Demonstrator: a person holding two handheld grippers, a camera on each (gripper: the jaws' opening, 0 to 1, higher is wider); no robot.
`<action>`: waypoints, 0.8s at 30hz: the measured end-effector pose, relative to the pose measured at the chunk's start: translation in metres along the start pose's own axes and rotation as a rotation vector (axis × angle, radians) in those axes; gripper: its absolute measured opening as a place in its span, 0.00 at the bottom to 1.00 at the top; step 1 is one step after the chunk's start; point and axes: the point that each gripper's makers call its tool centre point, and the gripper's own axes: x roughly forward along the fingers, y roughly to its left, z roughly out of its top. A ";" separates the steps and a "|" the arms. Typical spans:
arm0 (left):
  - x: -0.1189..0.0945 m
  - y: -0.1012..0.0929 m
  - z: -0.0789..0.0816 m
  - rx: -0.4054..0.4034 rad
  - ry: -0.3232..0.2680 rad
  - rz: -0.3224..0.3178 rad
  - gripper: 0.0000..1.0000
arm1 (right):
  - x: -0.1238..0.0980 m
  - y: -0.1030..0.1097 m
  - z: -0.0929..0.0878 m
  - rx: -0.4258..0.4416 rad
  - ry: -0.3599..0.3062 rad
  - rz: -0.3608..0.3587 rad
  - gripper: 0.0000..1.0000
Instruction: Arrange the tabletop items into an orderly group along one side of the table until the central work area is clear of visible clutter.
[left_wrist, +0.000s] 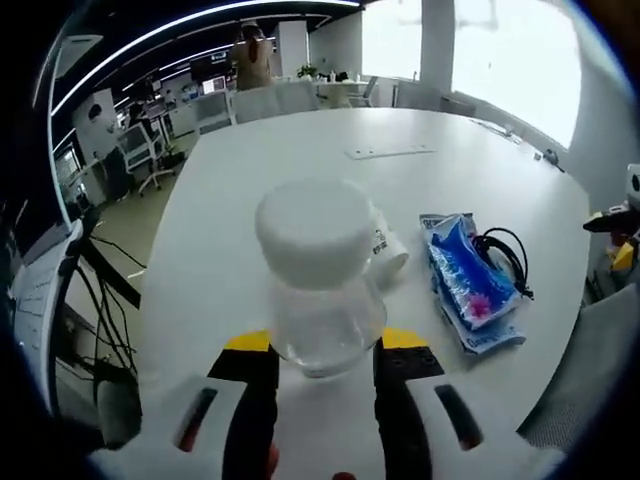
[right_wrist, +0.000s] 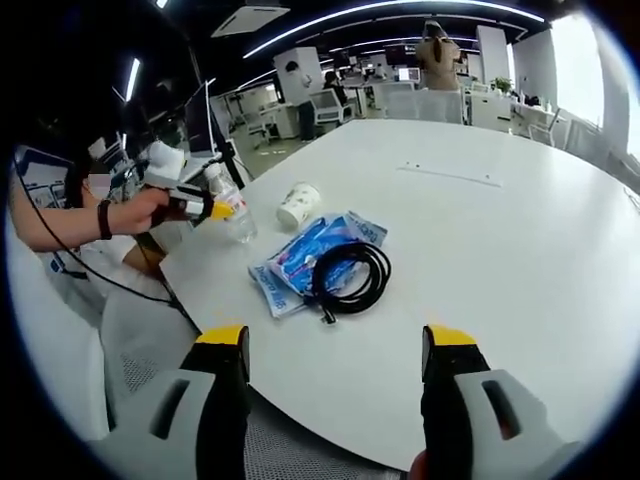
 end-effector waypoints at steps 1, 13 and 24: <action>0.002 0.000 0.002 0.000 0.000 0.001 0.36 | 0.000 0.000 0.000 0.001 0.000 -0.001 0.69; 0.017 0.008 0.021 -0.012 -0.002 0.012 0.36 | 0.001 -0.003 0.002 0.015 0.000 -0.008 0.69; 0.035 0.014 0.038 -0.023 -0.005 0.028 0.36 | -0.002 -0.008 0.008 0.013 -0.003 -0.014 0.69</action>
